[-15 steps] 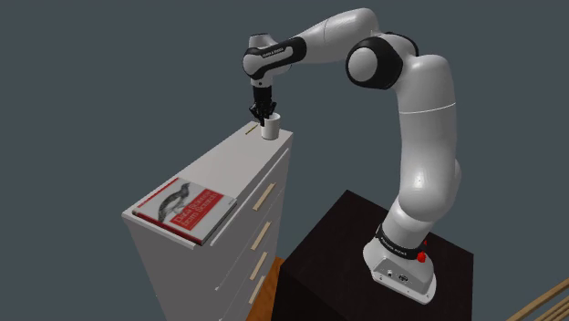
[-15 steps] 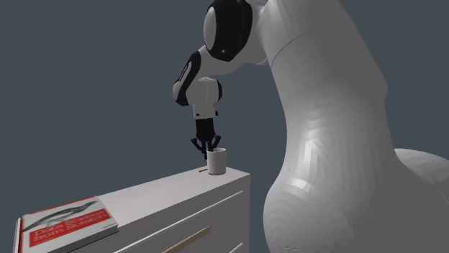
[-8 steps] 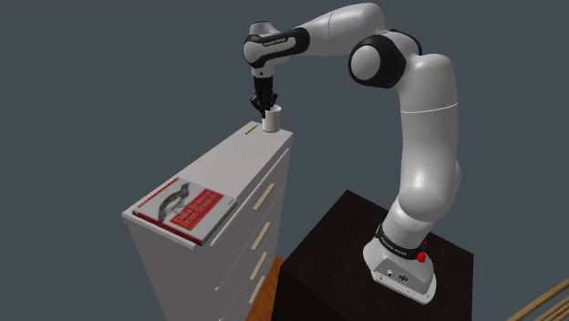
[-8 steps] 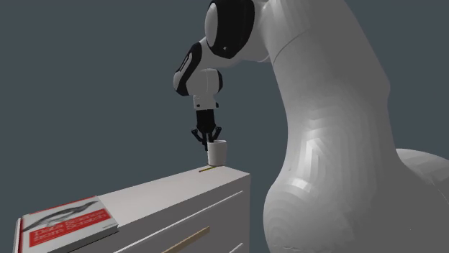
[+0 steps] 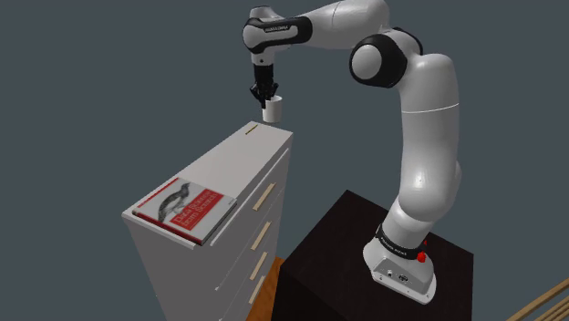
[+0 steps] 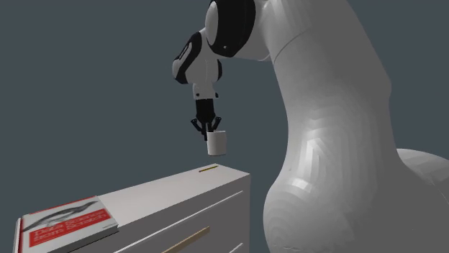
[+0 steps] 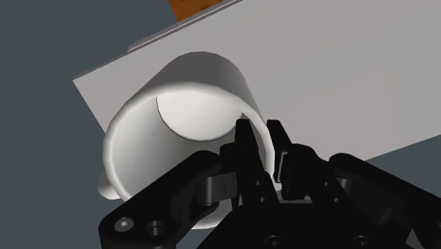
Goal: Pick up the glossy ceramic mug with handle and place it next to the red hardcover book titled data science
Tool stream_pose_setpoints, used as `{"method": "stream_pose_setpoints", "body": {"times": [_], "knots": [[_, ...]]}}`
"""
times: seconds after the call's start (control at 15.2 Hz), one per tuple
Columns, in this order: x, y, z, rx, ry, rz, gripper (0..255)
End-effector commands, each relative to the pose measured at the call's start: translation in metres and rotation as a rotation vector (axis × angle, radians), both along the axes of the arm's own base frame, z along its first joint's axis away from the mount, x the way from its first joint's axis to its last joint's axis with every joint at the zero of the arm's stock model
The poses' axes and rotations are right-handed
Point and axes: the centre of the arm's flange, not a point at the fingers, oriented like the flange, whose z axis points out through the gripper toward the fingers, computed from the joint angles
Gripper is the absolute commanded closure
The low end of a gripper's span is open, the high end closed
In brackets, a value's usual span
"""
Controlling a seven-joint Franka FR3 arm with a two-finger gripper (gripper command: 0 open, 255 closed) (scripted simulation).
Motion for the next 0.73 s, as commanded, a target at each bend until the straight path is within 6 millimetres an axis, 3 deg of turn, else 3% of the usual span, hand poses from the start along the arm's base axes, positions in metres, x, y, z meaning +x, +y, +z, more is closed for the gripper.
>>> {"method": "stream_pose_setpoints", "body": {"times": [0.0,0.66], "knots": [[-0.001,0.000,0.010,0.000,0.000,0.000,255],[-0.001,0.000,0.062,0.000,0.000,0.000,255]]}}
